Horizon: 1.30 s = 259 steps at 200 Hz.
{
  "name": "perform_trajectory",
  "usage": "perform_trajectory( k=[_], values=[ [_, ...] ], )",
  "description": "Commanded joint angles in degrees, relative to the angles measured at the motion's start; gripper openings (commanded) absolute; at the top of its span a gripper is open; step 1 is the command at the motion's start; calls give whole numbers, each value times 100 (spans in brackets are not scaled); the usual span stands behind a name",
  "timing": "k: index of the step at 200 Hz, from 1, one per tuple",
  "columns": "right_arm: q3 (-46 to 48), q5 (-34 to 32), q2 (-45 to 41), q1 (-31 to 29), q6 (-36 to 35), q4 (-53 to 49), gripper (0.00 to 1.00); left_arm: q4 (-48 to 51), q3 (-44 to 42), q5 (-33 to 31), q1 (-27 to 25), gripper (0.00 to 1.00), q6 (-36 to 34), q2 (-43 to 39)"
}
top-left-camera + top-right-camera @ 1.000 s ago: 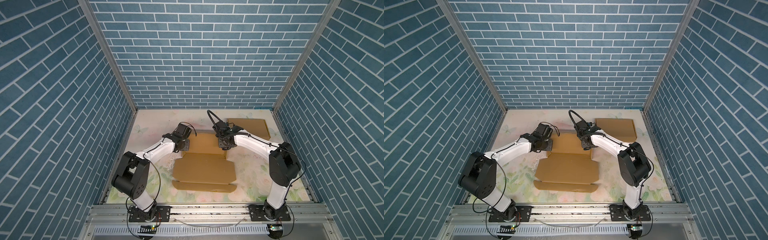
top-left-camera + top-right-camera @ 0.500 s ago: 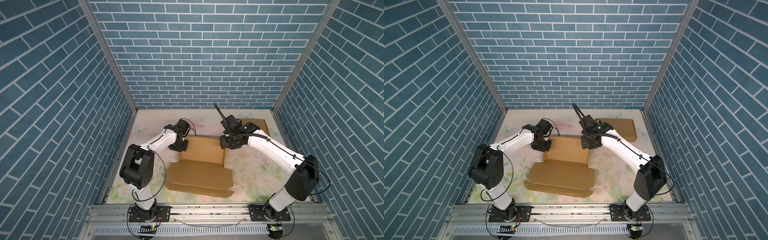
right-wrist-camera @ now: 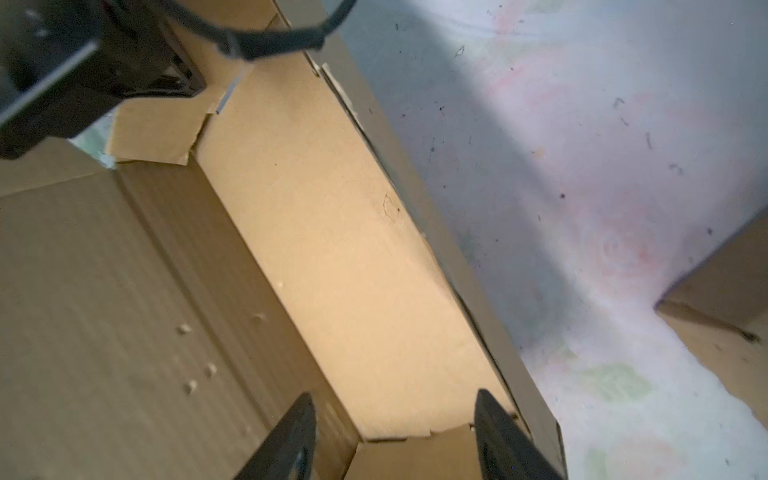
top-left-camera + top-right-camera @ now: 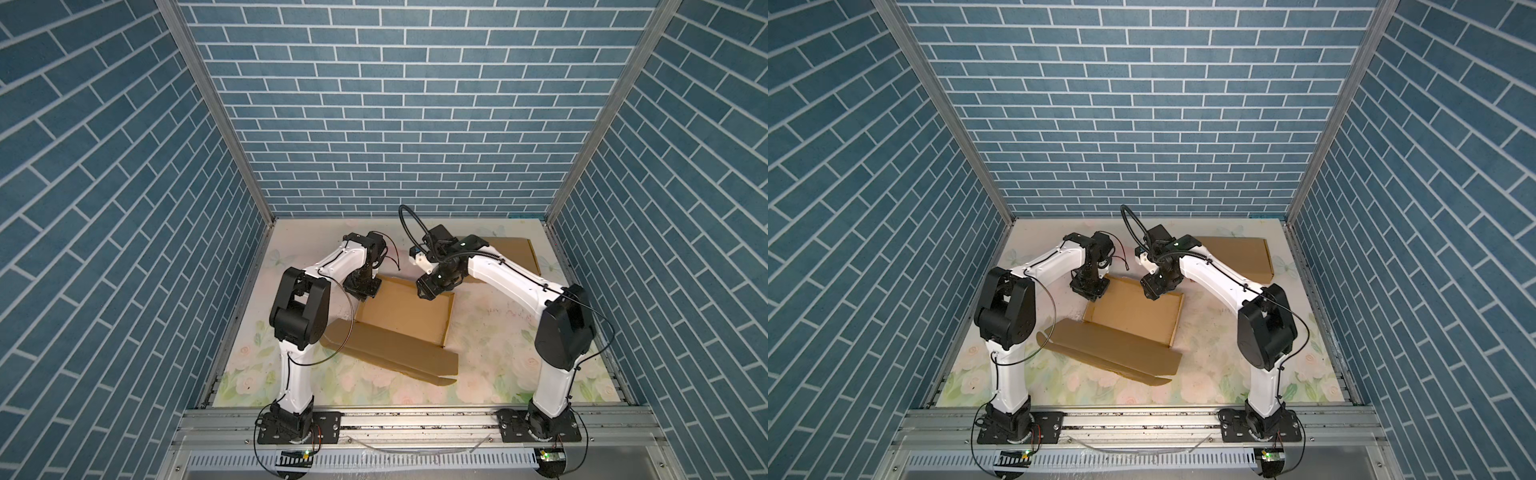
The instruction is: Fold the paper box
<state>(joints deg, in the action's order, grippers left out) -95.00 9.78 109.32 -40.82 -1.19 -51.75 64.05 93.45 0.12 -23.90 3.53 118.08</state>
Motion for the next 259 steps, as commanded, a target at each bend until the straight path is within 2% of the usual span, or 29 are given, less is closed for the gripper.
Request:
perform_trajectory(
  k=[1,25,92,130,164,185,211,232,259],
  values=[
    [-410,-98,326,29,-653,178,61,463,253,-13,8,11,-153,213],
    [-465,-7,535,61,-759,494,61,461,396,58,8,12,-168,362],
    [-661,449,1014,383,-1081,949,65,468,868,102,25,38,-182,354],
    [-1077,718,1567,416,-1440,669,67,415,1005,372,43,44,-178,26],
    [-1327,676,1995,418,-1381,677,64,423,1073,463,156,45,-168,-359],
    [-1456,521,2120,440,-865,805,60,406,1158,439,261,46,-143,-657],
    [-1664,576,2275,561,123,836,48,157,1198,224,449,45,1,-1164],
    [-1461,507,2211,614,804,998,39,-201,1043,126,724,44,183,-1644],
    [-935,496,1940,699,1769,1421,28,-535,888,-316,1013,42,192,-2122]
  ],
)
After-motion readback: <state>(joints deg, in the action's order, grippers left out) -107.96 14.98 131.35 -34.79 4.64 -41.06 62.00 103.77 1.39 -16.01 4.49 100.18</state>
